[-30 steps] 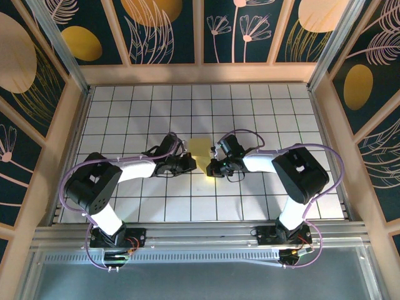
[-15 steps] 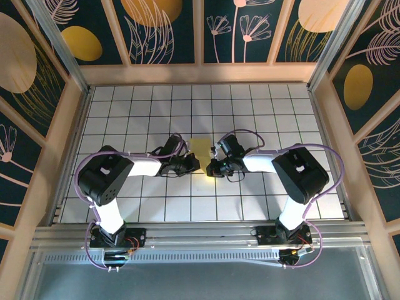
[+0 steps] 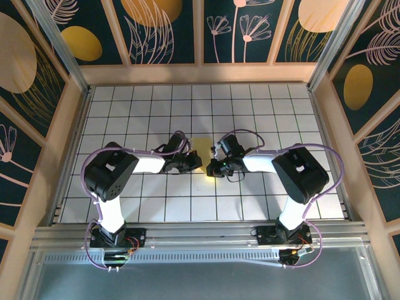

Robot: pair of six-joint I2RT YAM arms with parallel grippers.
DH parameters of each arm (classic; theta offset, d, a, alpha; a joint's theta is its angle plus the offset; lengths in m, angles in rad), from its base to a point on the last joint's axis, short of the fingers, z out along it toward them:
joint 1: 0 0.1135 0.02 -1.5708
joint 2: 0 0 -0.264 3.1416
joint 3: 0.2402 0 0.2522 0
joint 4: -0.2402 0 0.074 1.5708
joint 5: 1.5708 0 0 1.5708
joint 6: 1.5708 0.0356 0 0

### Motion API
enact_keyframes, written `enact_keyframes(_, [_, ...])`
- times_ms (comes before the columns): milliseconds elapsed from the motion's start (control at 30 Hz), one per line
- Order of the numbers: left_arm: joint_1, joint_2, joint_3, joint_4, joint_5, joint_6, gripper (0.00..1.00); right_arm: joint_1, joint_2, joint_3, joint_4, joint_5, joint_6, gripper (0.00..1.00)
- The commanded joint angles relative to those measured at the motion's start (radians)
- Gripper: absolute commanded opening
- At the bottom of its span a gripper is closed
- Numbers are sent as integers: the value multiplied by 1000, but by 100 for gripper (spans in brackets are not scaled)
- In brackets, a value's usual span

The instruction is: Fold a paper plane with a square sheet of paper (fold left side to right side)

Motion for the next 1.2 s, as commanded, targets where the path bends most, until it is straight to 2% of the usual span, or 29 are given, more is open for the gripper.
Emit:
enact_keyframes(0, [-1,37,30,-51,-67,24,0,-4,72,-34,-164,201,-16,0])
enact_keyframes(133, [-1,45,50,-123,-125,44,0,-1,77,-29,-183,205,-20,0])
enact_keyframes(300, [21,43,43,-122,-141,56,0,-1,88,-24,-198,207,-26,0])
enact_keyframes(767, [182,73,57,-79,-144,146,0,9,102,-11,-201,174,-30,0])
enact_keyframes(1167, [280,76,56,-34,-125,175,0,10,104,-9,-190,151,-33,0])
